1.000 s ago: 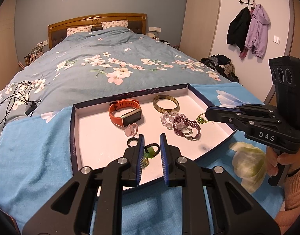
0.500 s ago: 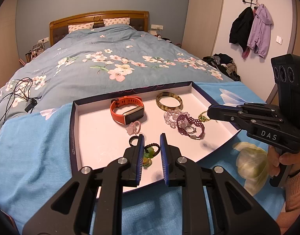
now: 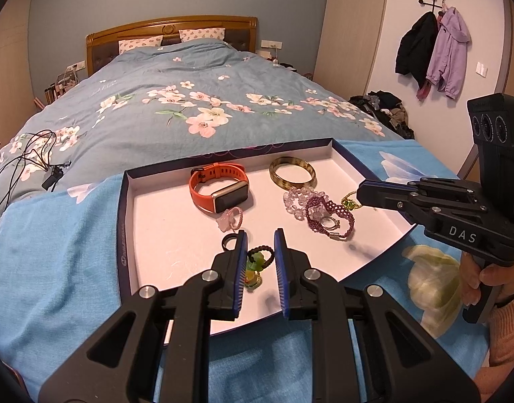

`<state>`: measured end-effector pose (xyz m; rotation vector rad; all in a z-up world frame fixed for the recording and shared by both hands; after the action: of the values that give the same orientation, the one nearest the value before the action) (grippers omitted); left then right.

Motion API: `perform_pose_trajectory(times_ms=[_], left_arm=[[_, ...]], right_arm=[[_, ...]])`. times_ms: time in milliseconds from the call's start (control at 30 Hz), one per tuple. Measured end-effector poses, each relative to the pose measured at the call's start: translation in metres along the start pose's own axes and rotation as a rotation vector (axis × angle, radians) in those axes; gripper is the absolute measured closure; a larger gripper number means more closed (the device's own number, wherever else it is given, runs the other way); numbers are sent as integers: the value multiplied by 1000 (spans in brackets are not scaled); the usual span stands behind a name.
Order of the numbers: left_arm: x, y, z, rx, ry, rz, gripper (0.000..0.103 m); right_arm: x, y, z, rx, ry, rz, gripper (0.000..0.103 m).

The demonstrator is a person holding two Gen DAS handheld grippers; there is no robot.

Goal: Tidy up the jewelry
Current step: 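Lower the green stone ring into the box with the left tool while the right tool lowers its ring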

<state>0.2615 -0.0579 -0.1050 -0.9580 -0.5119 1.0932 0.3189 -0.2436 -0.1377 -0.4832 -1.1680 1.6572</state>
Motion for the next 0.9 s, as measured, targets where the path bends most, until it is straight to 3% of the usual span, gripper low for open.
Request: perform_pose_trajectory(times_ms=[900], left_arm=[[6,6,-14,32,-16,19,86]], right_arm=[[-5,4,-7,22,9,-5,102]])
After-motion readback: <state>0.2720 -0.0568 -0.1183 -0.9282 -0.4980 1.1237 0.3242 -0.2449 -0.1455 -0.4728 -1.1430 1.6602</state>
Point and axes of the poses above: each gripper's, at about its wrist camera, not at the fingertips, and z roughly against the way its jaws point, x to its left, y to its underside, the point moved 8 cm from there along -z, roughly the way its jaws point, and after that the axes turned 10 degrees about -x, right-handed, at the moved point
